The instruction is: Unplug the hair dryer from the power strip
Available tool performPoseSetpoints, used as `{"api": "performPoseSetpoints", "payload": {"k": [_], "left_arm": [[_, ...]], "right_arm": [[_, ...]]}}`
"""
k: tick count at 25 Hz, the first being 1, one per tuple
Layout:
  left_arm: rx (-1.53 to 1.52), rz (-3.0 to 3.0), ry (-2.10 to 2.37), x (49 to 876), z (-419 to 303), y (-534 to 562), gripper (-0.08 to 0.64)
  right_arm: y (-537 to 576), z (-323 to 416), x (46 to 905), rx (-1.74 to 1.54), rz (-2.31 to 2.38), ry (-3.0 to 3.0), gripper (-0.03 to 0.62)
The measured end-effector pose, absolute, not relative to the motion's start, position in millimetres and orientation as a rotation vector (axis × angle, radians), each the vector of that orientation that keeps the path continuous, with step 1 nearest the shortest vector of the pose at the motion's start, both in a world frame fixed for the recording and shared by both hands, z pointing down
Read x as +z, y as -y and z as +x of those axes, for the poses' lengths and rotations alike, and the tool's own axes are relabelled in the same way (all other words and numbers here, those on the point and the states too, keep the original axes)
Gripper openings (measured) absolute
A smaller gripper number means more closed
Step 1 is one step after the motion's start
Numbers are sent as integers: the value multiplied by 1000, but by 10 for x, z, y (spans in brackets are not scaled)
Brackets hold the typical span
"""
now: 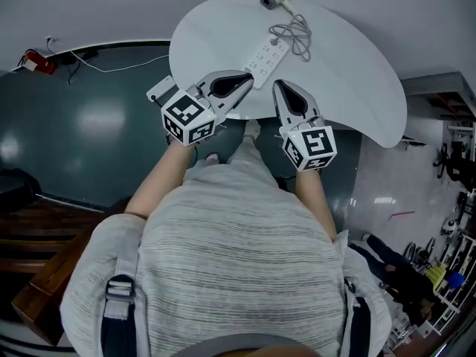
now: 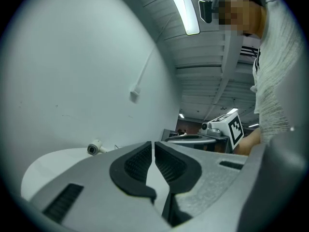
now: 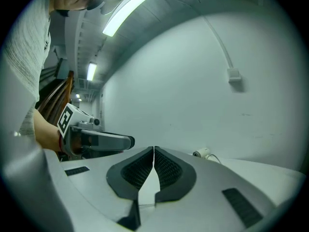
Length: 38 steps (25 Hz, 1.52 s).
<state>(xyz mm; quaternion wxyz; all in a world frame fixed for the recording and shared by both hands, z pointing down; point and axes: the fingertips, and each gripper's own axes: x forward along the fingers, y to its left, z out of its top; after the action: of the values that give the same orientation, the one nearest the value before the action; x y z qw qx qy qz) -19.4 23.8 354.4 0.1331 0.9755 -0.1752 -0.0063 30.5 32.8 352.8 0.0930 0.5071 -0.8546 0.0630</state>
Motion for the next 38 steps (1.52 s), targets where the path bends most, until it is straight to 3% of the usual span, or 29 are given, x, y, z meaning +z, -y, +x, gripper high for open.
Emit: {"api": "performPoseSetpoints", "payload": {"k": [9,17,25,38], "left_arm": [[106,2825,515,3770,345,342,87],[297,2818,556,4068,664,683,291],[490,2757,658,4464,842,978,388],[933,2560,704,5452,1033,1232,454]], "right_arm": [[343,639,3746,187,1354,2529,26],[809,891,3867,216,1263,2539,26],[1107,1010,4065,250,1153,2542,26],[1347,1087,4422,276,999,2512,27]]}}
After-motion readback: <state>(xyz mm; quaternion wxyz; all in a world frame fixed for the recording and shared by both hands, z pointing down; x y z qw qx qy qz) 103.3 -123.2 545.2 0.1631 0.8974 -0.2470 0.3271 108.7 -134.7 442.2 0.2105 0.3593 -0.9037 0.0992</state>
